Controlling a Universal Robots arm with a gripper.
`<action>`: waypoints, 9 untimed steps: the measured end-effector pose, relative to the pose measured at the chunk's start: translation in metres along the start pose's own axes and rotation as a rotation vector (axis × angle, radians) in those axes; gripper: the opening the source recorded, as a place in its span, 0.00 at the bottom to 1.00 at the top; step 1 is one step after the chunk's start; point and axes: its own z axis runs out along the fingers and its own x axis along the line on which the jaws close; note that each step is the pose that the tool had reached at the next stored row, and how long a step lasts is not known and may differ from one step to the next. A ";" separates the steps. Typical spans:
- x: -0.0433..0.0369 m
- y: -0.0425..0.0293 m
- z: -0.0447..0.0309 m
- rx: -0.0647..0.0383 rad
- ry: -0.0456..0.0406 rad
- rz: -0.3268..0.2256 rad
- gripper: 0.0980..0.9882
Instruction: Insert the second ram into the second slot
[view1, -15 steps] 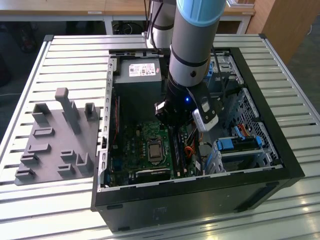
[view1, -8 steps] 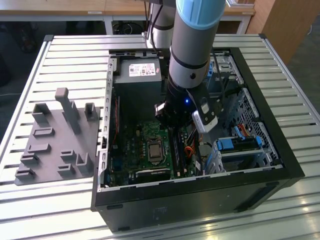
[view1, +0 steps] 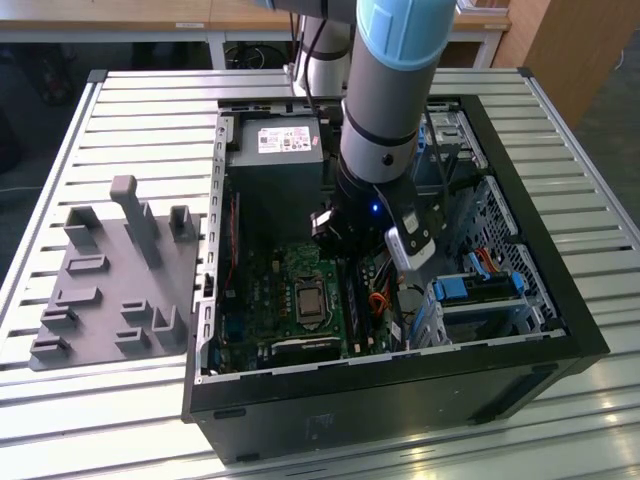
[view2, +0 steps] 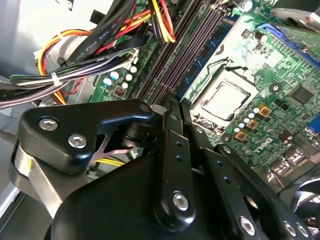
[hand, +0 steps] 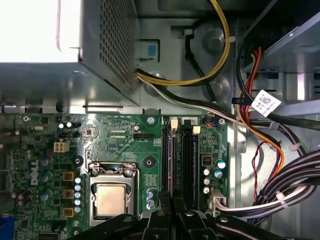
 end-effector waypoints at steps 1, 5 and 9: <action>-0.0002 0.0000 0.0007 0.000 0.0013 0.000 0.04; -0.0013 -0.0001 0.0036 0.000 0.0041 -0.008 0.04; -0.0021 -0.0002 0.0059 0.000 0.0062 -0.014 0.04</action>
